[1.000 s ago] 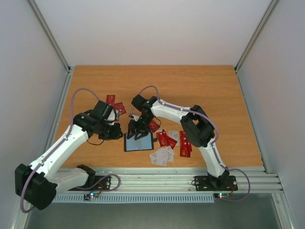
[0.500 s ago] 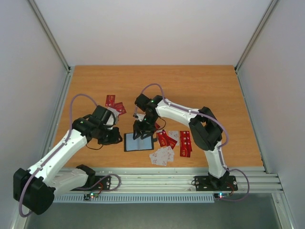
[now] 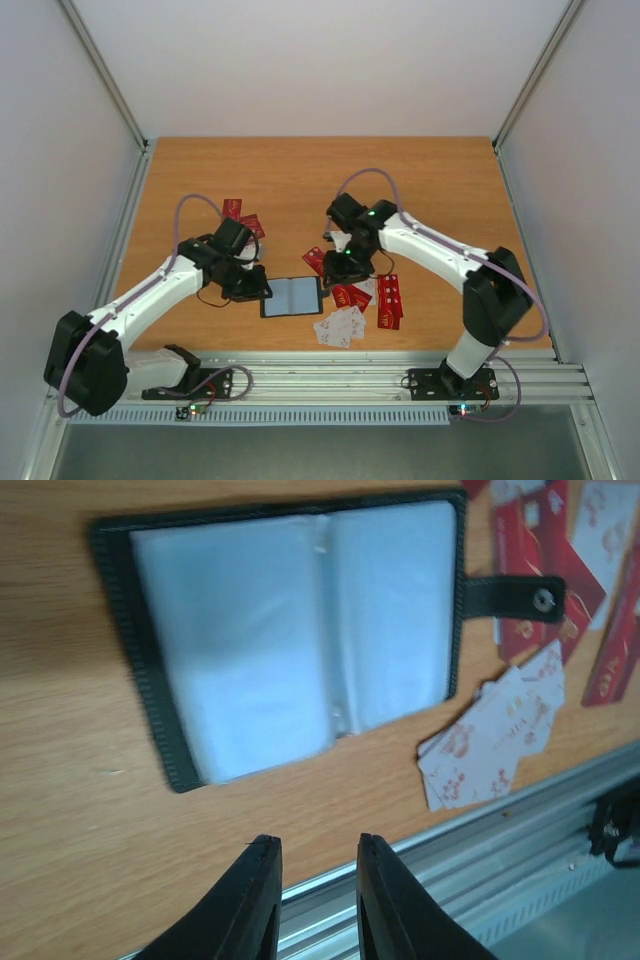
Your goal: Put the credit cards into the card holder
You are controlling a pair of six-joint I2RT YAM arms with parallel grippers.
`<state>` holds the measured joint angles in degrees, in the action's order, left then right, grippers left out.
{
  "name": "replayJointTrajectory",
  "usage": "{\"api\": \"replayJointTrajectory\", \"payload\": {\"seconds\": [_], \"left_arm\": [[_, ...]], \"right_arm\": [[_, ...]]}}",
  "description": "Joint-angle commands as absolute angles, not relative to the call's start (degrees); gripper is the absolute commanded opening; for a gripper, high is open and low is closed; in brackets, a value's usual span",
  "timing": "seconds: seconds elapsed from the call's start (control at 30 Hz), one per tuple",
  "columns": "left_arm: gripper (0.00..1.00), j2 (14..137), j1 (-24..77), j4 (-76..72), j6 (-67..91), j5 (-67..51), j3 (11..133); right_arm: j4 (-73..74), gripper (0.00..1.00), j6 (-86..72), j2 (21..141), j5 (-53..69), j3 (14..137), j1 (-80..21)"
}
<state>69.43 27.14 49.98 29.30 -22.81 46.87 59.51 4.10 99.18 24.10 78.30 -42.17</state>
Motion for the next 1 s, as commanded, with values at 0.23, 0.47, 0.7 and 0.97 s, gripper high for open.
{"api": "replayJointTrajectory", "payload": {"seconds": [0.23,0.47,0.7,0.97], "left_arm": [[0.31,78.3,39.6,37.8,26.7,-29.2,50.6],[0.36,84.0,45.3,34.9,25.8,-29.3,52.3],[0.37,91.4,50.0,33.2,25.5,-27.7,54.0],[0.39,97.4,52.2,32.3,25.2,-26.1,57.6]], "right_arm": [[54.1,0.47,-4.7,80.0,22.9,54.1,-32.7],[50.1,0.48,-7.8,75.2,30.4,44.7,-29.3],[39.2,0.48,-15.6,72.4,39.5,34.3,-29.5],[32.7,0.48,-20.9,71.8,40.6,28.6,-31.5]]}}
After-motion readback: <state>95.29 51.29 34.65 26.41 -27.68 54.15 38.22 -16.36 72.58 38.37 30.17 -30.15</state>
